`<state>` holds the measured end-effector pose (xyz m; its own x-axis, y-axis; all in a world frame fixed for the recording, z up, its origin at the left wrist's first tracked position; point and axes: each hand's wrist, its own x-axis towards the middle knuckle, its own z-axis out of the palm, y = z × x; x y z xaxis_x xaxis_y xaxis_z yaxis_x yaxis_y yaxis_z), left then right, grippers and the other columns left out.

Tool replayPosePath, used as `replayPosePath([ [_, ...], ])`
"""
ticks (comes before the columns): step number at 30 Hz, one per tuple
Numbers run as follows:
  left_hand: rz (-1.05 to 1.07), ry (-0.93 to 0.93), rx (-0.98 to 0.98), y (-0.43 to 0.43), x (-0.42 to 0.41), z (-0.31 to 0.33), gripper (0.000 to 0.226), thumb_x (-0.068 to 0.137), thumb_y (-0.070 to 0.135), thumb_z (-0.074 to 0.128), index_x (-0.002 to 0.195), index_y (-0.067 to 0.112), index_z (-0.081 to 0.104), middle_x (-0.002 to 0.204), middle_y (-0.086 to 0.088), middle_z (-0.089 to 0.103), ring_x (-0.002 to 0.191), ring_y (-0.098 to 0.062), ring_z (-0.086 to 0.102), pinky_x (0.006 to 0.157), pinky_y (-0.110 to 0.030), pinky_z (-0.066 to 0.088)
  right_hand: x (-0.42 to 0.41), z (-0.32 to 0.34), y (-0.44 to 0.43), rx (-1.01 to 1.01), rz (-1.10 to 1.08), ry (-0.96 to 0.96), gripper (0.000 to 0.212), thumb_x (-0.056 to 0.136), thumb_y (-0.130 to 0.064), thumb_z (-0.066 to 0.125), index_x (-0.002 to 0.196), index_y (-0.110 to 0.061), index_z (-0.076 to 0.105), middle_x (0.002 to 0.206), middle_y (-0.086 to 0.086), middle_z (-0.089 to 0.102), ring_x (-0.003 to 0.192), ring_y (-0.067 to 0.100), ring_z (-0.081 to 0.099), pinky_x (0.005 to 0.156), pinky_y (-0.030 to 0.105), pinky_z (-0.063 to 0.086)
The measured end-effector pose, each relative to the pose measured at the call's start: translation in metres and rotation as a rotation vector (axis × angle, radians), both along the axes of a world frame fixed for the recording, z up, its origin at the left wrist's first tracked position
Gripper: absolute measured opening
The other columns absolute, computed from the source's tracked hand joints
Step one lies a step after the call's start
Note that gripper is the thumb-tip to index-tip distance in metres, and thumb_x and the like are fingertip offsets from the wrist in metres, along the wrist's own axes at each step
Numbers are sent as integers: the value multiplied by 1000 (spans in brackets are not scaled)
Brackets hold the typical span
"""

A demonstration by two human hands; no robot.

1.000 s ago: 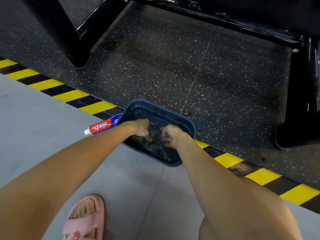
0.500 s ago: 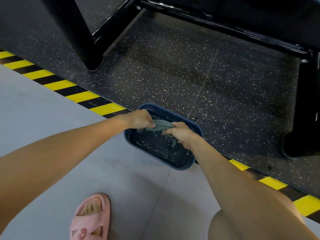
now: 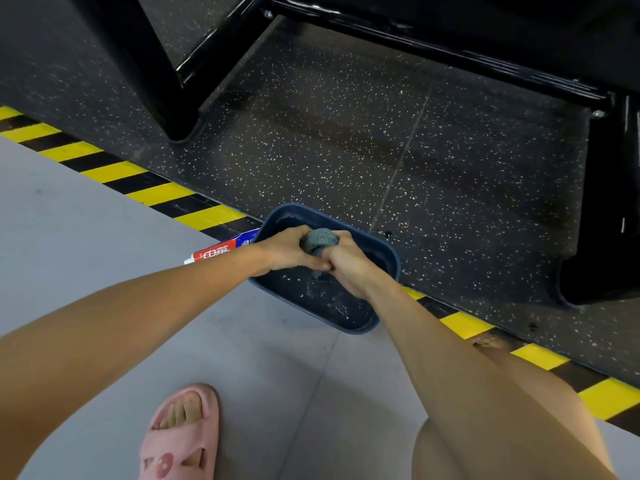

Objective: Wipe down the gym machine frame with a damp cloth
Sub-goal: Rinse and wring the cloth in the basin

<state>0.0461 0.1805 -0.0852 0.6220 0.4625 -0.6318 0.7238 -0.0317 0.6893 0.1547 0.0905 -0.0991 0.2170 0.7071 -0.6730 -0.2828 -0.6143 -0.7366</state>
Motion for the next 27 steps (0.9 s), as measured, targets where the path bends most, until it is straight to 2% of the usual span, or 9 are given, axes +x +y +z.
replayPosePath([
  [3,56,-15,-23,1,-1,4,40,81,35,74,112,21,53,111,3,63,102,-13,61,81,-30,52,6,-1,-4,65,-264,417,47,84,-4,33,128,10,41,128,27,53,110,33,53,95,45,46],
  [6,47,-39,6,0,-1,4,28,86,32,70,106,20,54,104,4,64,100,-14,63,78,-31,56,5,1,-7,71,-357,596,46,98,-26,29,135,1,34,136,27,49,116,37,53,102,48,43],
  [9,122,-116,-102,4,0,7,9,91,22,64,99,20,61,100,0,68,104,-20,63,75,-32,55,2,4,-5,64,-277,544,55,100,-43,27,136,-5,43,135,23,53,125,34,52,99,43,45],
  [12,182,-167,-315,7,2,11,20,94,15,54,111,10,64,107,-8,70,102,-20,64,75,-32,54,6,5,-7,33,-258,460,58,100,-52,26,125,-9,54,128,16,59,120,27,55,99,37,45],
  [17,298,-259,-537,8,1,17,20,93,14,45,105,11,61,100,-8,67,92,-20,64,84,-34,53,-3,-3,-6,13,-252,357,58,101,-54,27,126,-13,59,127,13,62,120,27,57,102,38,45],
  [20,549,-282,-503,6,5,11,21,93,18,43,108,10,57,101,-10,66,78,-21,67,68,-29,53,-2,-6,-10,-10,-298,479,68,97,-64,22,121,-12,58,119,17,63,117,34,58,101,48,46],
  [23,778,-217,-397,-5,12,5,14,95,23,50,101,14,59,99,-7,67,71,-20,69,68,-30,52,-2,-8,-11,2,-312,567,73,91,-70,34,133,-13,52,129,16,59,115,30,60,103,45,45],
  [25,691,-120,-230,-16,13,3,19,93,28,57,101,13,65,91,-3,68,80,-18,66,71,-28,48,-6,-5,-10,30,-328,588,67,88,-64,50,135,-16,50,131,14,57,118,29,58,105,46,43],
  [27,445,-78,-83,-27,13,1,25,86,34,63,99,14,70,93,-2,70,91,-17,65,77,-28,47,-11,-1,-10,49,-378,624,52,89,-51,59,125,-14,55,125,14,60,114,28,59,100,45,47],
])
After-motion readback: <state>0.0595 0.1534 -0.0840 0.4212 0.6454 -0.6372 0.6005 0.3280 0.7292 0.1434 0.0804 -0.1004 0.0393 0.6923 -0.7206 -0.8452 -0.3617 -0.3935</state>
